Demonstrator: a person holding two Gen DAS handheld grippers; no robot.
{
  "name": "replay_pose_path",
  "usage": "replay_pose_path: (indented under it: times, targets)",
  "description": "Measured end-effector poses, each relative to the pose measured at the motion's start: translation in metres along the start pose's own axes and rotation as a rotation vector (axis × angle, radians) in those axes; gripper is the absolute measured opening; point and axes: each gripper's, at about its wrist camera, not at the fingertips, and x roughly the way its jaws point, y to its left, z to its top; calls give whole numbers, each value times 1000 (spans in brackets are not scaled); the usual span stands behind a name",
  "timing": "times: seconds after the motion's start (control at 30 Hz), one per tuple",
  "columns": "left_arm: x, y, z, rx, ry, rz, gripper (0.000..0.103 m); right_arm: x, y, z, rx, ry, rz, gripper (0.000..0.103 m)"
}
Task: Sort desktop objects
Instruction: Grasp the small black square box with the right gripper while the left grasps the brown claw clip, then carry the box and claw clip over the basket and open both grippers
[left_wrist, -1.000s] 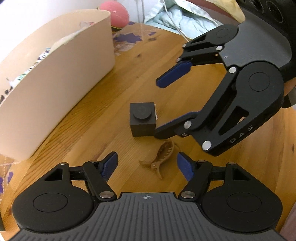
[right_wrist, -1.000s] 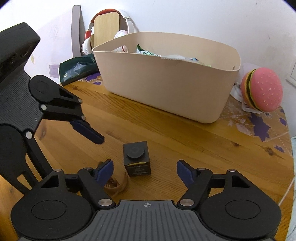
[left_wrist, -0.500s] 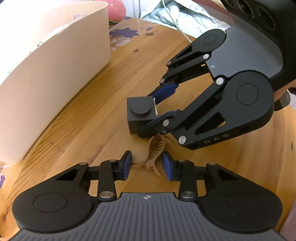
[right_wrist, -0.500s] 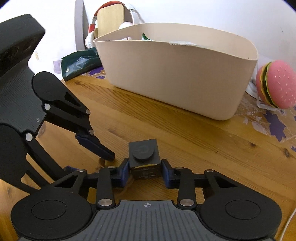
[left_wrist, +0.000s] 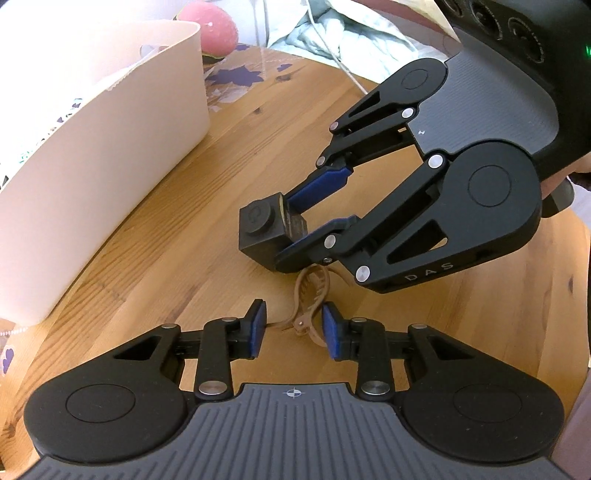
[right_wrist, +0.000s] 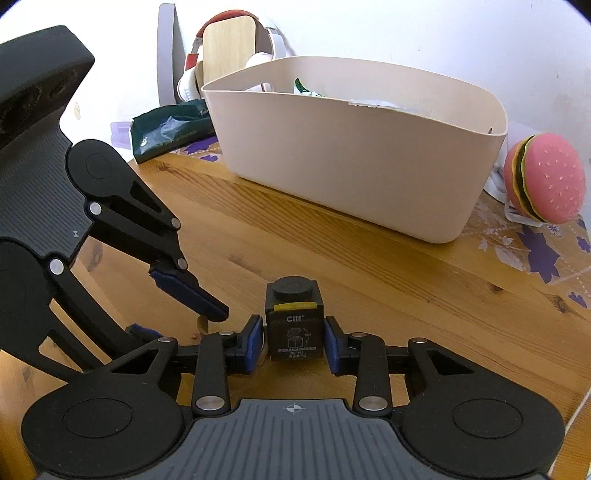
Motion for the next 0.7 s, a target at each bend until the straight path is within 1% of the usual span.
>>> replay_pose_path:
  times: [0.23, 0.33, 0.37, 0.4, 0.43, 0.5, 0.53, 0.6, 0.63, 0.67, 0.7]
  targets:
    - [5, -6, 3, 23, 12, 2, 33, 3, 2, -2, 7, 5, 1, 33]
    - [8, -9, 1, 46, 28, 4, 33, 9, 0, -3, 25, 45, 33, 33]
    - [10, -9, 0, 47, 32, 6, 33, 10, 0, -3, 24, 44, 33, 39]
    - [11, -8, 0, 43, 35, 4, 33, 10, 1, -3, 21, 43, 31, 43]
    - [12, -7, 0, 40, 38, 1, 33, 11, 1, -3, 19, 44, 26, 45]
    - [10, -8, -3, 47, 46, -4, 33, 11, 0, -3, 22, 41, 11, 58]
    - [10, -8, -4, 54, 50, -6, 33, 11, -1, -4, 30, 40, 9, 59]
    - [10, -7, -5, 56, 51, -8, 33, 12, -5, -5, 47, 42, 31, 58]
    - [10, -6, -5, 50, 50, -9, 33, 11, -5, -5, 49, 39, 40, 55]
    - [11, -5, -4, 45, 50, -8, 33, 11, -4, -5, 44, 36, 49, 48]
    - [11, -5, -4, 44, 51, -6, 33, 10, -2, -5, 38, 33, 54, 43]
